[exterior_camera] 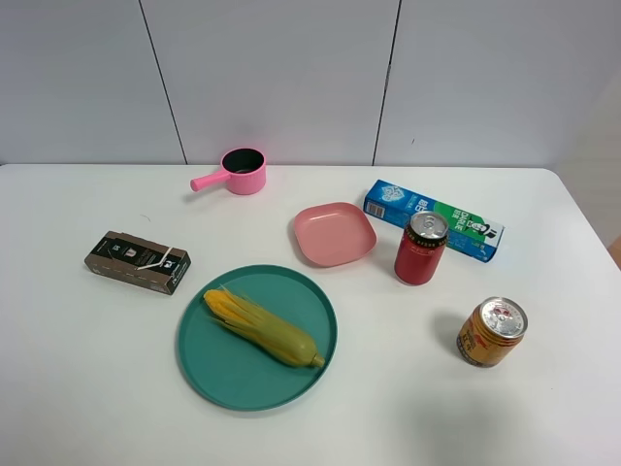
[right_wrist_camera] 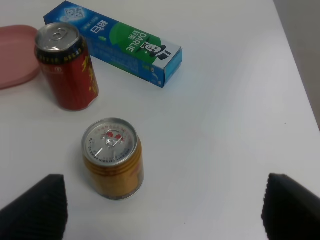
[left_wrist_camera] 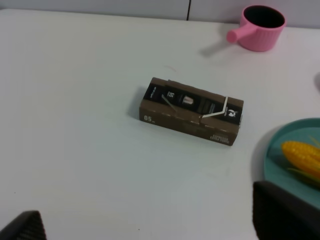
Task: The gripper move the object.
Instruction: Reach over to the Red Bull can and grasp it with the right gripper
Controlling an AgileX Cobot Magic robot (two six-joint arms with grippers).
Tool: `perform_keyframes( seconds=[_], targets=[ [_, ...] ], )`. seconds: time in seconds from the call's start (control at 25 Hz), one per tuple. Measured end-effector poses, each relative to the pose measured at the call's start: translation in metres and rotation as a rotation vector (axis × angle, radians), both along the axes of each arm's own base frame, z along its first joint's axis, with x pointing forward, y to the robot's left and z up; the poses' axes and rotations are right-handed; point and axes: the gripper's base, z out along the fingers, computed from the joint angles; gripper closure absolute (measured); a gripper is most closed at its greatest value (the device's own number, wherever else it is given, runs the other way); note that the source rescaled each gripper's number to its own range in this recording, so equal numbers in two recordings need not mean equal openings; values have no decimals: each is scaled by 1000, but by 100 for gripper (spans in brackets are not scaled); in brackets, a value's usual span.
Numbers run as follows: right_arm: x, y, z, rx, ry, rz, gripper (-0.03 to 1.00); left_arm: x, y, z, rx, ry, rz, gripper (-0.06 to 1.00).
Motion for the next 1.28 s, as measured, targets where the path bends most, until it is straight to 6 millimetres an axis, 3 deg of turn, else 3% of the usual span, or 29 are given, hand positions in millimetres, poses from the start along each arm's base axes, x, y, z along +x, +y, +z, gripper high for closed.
perform_keyframes(
  seconds=[0.04, 0.52, 0.6, 0.72, 0.84, 0.92, 1.28],
  targets=[
    [0, 0, 0, 0, 0, 0, 56, 0, 0, 0, 0, 0, 0, -6],
    [0, 0, 0, 1, -1, -1, 56, 0, 0, 0, 0, 0, 0, -6],
    [0, 0, 0, 17, -1, -9, 50, 0, 0, 0, 0, 0, 0, -6],
    [3, 0, 0, 50, 19, -22, 31, 0, 0, 0, 0, -1, 0, -6],
    [18, 1, 0, 55, 115, -27, 8, 0, 0, 0, 0, -1, 0, -6],
    [32, 1, 0, 60, 205, -26, 2, 0, 0, 0, 0, -1, 0, -6],
    [115, 3, 55, 66, 377, -22, -3, 0, 0, 0, 0, -1, 0, -6]
  ],
)
